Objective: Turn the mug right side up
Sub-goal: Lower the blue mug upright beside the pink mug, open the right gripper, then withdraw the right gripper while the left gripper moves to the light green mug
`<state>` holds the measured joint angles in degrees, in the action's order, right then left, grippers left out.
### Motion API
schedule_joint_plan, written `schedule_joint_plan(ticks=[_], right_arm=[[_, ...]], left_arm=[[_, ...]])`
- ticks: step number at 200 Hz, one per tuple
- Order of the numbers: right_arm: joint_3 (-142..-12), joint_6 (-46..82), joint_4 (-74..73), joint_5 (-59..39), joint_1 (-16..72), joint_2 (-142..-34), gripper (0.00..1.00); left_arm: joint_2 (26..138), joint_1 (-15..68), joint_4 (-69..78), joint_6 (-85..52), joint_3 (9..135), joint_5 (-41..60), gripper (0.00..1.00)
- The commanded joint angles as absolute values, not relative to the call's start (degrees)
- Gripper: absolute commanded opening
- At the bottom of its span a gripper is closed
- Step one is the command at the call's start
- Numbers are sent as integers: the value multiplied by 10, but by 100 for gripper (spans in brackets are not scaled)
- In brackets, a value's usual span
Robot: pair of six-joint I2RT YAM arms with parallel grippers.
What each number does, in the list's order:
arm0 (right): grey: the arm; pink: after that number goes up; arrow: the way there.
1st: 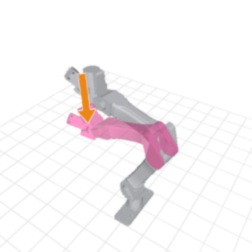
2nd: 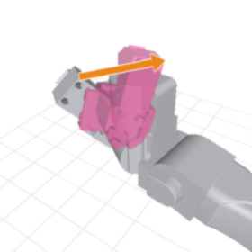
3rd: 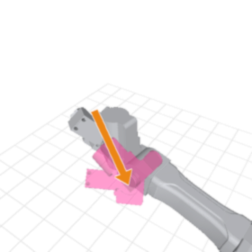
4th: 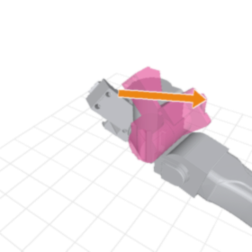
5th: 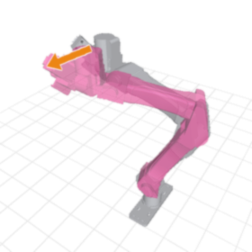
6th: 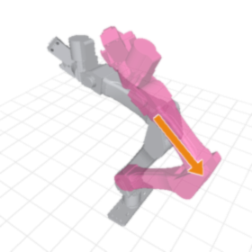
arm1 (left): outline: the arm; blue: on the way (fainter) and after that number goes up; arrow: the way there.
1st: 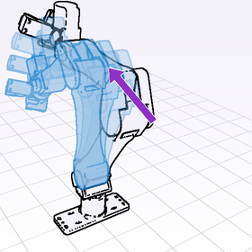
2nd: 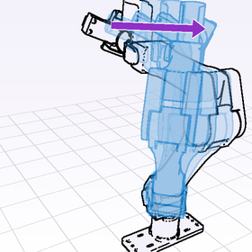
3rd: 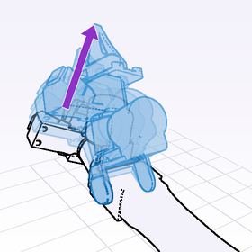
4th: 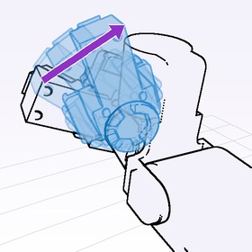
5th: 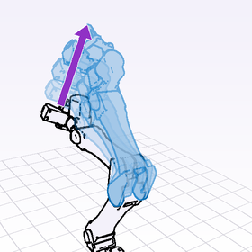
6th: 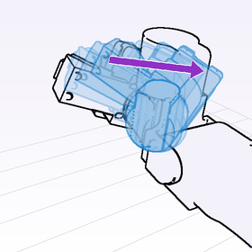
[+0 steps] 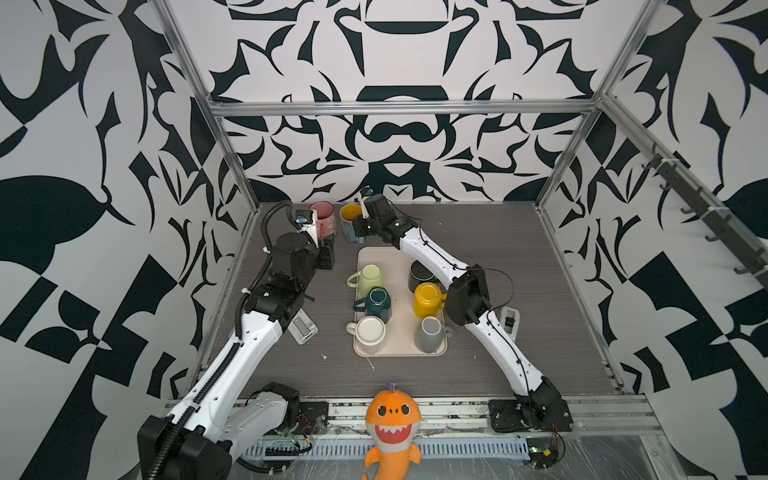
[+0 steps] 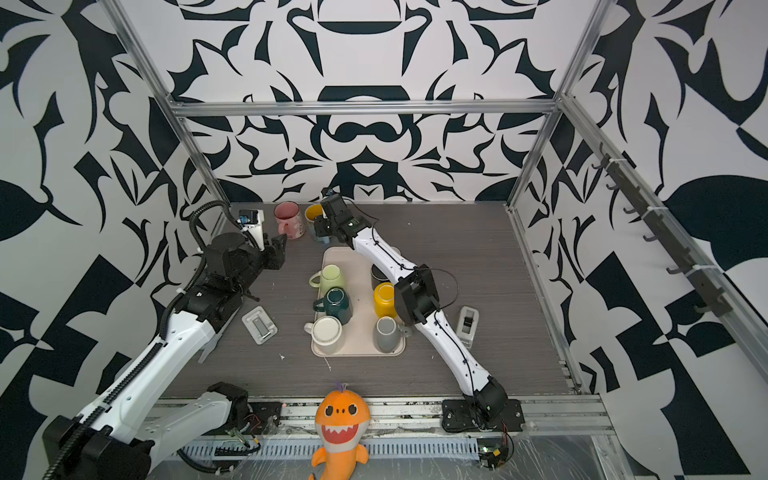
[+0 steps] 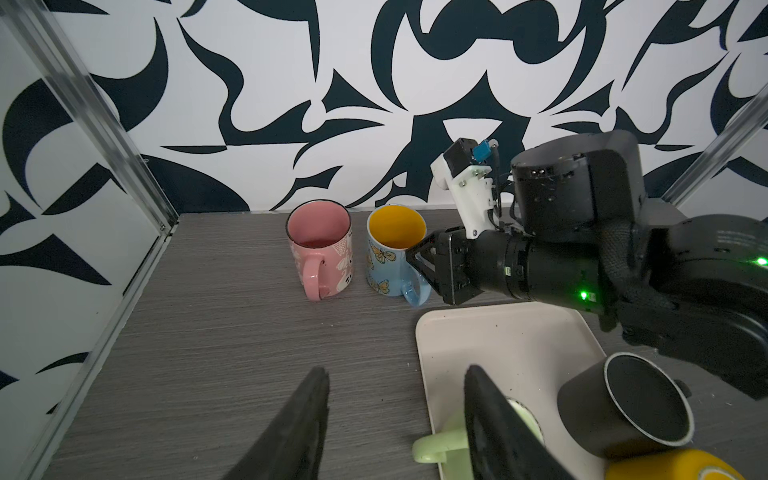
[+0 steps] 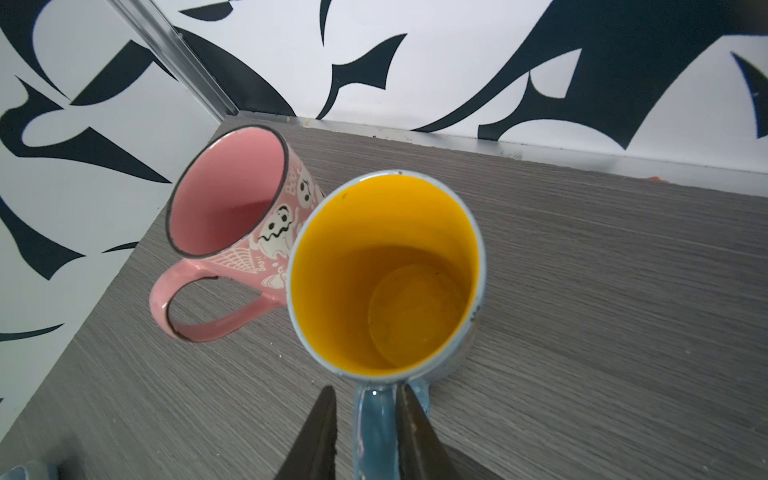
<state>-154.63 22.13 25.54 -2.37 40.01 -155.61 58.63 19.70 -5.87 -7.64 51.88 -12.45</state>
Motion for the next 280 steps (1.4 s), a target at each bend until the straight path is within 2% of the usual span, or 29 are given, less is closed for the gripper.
schedule_joint_plan(ticks=[1, 80, 143, 204, 215, 280], right_arm=[[-1552, 226, 238, -32, 404, -1516, 29], [-1457, 193, 217, -56, 404, -1380, 40], [-1214, 162, 227, -4, 403, -1153, 44], [-969, 201, 241, 85, 404, -972, 45], [-933, 209, 238, 99, 403, -945, 45], [-804, 230, 234, 185, 404, -839, 50]], left_arm=[[573, 194, -68, -79, 508, -130, 55], [568, 194, -58, -88, 525, -107, 56], [581, 194, -143, -129, 592, -93, 59], [640, 194, -309, -319, 693, -79, 63], [640, 194, -311, -364, 689, -76, 67], [616, 192, -254, -612, 611, -90, 68]])
